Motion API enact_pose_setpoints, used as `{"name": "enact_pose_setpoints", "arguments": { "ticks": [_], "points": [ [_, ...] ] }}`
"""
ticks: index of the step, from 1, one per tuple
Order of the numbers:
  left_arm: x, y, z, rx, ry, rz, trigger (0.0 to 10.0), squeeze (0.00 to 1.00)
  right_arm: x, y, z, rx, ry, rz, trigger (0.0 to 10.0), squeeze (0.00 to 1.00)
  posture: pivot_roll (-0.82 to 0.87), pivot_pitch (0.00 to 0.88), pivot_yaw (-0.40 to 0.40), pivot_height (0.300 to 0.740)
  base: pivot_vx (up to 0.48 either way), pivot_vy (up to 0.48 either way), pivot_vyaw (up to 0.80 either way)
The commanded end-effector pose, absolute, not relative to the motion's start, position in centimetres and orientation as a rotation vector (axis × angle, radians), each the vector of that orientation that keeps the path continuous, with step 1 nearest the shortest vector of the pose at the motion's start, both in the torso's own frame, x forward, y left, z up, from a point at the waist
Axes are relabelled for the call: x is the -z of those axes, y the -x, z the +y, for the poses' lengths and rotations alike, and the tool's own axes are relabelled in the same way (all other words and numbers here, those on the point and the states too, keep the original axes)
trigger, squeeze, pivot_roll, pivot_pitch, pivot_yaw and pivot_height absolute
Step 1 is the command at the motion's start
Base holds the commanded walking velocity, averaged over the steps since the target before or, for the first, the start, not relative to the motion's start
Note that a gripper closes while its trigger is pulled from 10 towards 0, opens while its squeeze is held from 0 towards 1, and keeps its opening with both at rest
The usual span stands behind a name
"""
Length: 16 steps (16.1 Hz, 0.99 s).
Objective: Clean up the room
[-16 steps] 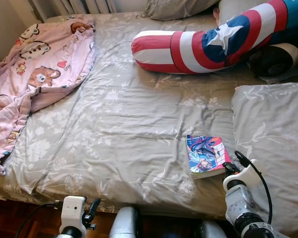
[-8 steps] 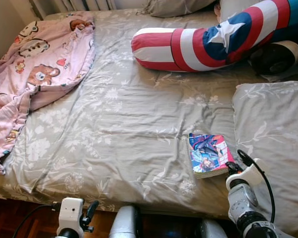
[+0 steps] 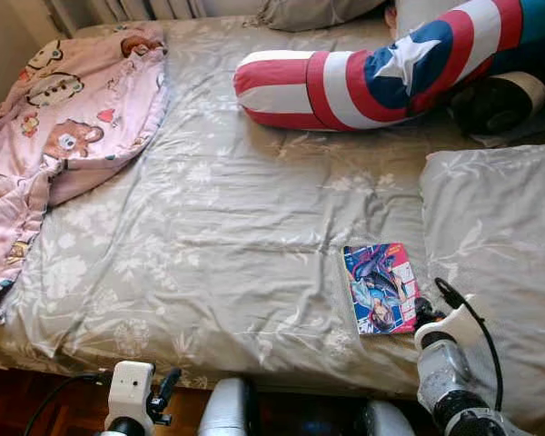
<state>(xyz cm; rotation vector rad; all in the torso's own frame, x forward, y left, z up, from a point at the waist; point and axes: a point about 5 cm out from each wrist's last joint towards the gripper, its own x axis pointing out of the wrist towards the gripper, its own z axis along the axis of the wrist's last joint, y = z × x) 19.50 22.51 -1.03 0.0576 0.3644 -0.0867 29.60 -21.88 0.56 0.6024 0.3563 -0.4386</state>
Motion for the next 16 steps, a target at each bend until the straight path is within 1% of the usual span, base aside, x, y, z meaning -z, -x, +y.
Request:
{"name": "enact_pose_setpoints", "arguments": {
  "ticks": [1,2,4,7,8,9,11,12,13,15,16],
  "points": [
    [1.7,-18.9,23.1,0.077,-0.071,0.411,10.0,0.00,0.6,-28.6,-21.1,0.426,-0.594,0.414,10.0,0.57,0.21,0.229,0.092,0.662,0.000,0.000,0.00],
    [1.7,-19.1,23.0,0.078,-0.070,0.411,10.0,0.00,0.8,-28.6,-20.5,0.385,-0.563,0.428,10.0,0.00,0.21,0.222,0.091,0.662,0.000,0.000,0.00],
    [1.9,-19.7,22.9,0.077,-0.066,0.416,10.0,0.00,0.7,-28.8,-19.4,0.288,-0.446,0.433,10.0,0.00,0.20,0.202,0.085,0.662,0.000,0.000,0.00],
    [2.4,-20.9,22.2,0.058,-0.048,0.429,10.0,0.00,-0.5,-29.3,-18.2,0.130,-0.185,0.327,10.0,0.00,0.16,0.153,0.062,0.662,0.000,0.000,0.00],
    [2.5,-21.2,21.9,0.056,-0.039,0.433,10.0,0.00,-0.6,-29.3,-18.1,0.108,-0.166,0.311,10.0,0.00,0.15,0.135,0.053,0.662,0.000,0.000,0.00],
    [2.7,-22.0,21.2,0.052,-0.020,0.435,10.0,0.00,-0.7,-29.2,-18.0,0.079,-0.163,0.285,10.0,0.00,0.13,0.099,0.038,0.662,0.000,0.000,0.00],
    [2.7,-23.1,20.5,0.034,0.009,0.440,10.0,0.00,-0.4,-28.9,-18.3,0.068,-0.155,0.302,10.0,0.00,0.11,0.061,0.019,0.662,0.000,0.000,0.00],
    [2.8,-23.8,20.1,0.022,0.021,0.449,10.0,0.00,0.7,-27.7,-18.8,0.080,-0.115,0.356,10.0,0.00,0.10,0.024,0.005,0.672,0.000,0.000,0.00],
    [2.8,-24.0,19.9,0.018,0.025,0.455,10.0,0.00,1.3,-27.0,-19.3,0.109,-0.117,0.384,10.0,0.00,0.10,0.010,0.000,0.682,0.000,0.000,0.00],
    [3.2,-24.1,19.7,0.008,0.023,0.496,10.0,0.00,3.4,-24.8,-20.3,0.177,-0.128,0.520,10.0,0.00,0.10,0.000,-0.011,0.707,0.000,0.000,0.00],
    [3.6,-24.0,19.8,0.003,0.019,0.525,10.0,0.00,4.4,-23.7,-20.4,0.189,-0.154,0.580,10.0,0.00,0.09,0.000,-0.012,0.717,0.000,0.000,0.00]
  ]
}}
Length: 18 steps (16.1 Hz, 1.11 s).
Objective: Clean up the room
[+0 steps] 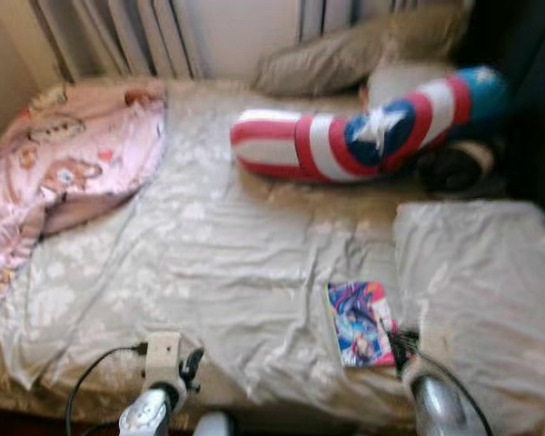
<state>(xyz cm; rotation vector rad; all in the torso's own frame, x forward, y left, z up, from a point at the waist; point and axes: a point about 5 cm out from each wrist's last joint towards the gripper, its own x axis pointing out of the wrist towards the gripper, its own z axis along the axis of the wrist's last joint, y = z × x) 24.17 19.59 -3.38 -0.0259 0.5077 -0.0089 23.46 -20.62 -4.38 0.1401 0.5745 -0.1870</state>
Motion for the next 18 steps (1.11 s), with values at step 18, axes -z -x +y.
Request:
{"name": "enact_pose_setpoints", "arguments": {
  "ticks": [18],
  "points": [
    [7.5,-19.3,20.2,-0.059,-0.034,0.858,10.0,0.00,8.6,-17.6,-18.7,0.097,-0.035,0.906,10.0,0.00,0.06,0.000,-0.024,0.740,0.000,0.000,0.00]
  ]
}}
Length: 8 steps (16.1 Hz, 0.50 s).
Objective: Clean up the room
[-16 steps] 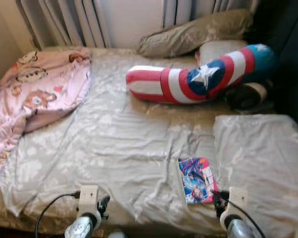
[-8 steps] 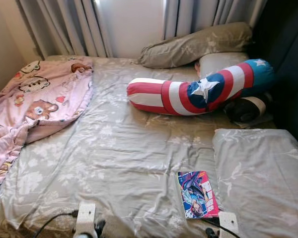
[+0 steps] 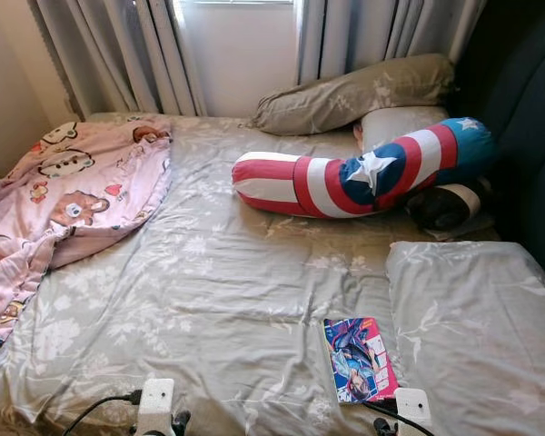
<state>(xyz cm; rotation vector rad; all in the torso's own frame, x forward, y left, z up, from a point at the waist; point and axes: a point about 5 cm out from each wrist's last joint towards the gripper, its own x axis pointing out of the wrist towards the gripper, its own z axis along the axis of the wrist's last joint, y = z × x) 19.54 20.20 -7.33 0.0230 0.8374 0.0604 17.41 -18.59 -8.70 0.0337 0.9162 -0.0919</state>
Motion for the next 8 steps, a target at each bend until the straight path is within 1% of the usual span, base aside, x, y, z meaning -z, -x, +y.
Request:
{"name": "enact_pose_setpoints", "arguments": {
  "ticks": [1,8],
  "points": [
    [7.61,-19.19,20.05,-0.055,-0.040,0.870,10.0,0.00,8.54,-17.64,-18.62,0.095,-0.027,0.896,10.0,0.00,0.06,0.000,-0.023,0.740,0.000,0.000,0.00],
    [7.55,-19.47,19.80,-0.061,-0.036,0.876,10.0,0.00,8.44,-17.97,-18.23,0.076,-0.026,0.890,10.0,0.00,0.05,0.000,-0.015,0.740,0.000,0.000,0.80]
  ]
}}
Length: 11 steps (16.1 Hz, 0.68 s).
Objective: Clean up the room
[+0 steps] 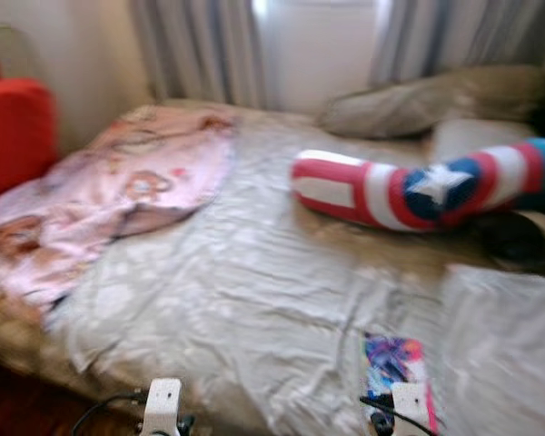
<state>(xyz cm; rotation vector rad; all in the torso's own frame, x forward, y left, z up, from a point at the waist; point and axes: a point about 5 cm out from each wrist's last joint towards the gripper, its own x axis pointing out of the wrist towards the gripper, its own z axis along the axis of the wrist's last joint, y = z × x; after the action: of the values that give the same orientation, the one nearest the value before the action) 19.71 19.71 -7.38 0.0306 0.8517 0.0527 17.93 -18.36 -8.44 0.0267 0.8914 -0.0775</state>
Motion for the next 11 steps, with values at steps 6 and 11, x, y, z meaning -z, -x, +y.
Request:
{"name": "enact_pose_setpoints", "arguments": {
  "ticks": [6,11],
  "points": [
    [7.8,-18.9,20.4,-0.073,-0.046,0.907,10.0,0.00,8.6,-17.7,-18.2,0.085,-0.032,0.898,10.0,0.00,0.06,0.000,-0.012,0.740,0.000,0.000,0.67],
    [8.1,-17.8,21.7,-0.097,-0.041,0.942,10.0,0.00,8.6,-17.6,-18.1,0.089,-0.047,0.898,10.0,0.00,0.06,0.000,-0.012,0.740,0.000,0.301,0.00]
  ]
}}
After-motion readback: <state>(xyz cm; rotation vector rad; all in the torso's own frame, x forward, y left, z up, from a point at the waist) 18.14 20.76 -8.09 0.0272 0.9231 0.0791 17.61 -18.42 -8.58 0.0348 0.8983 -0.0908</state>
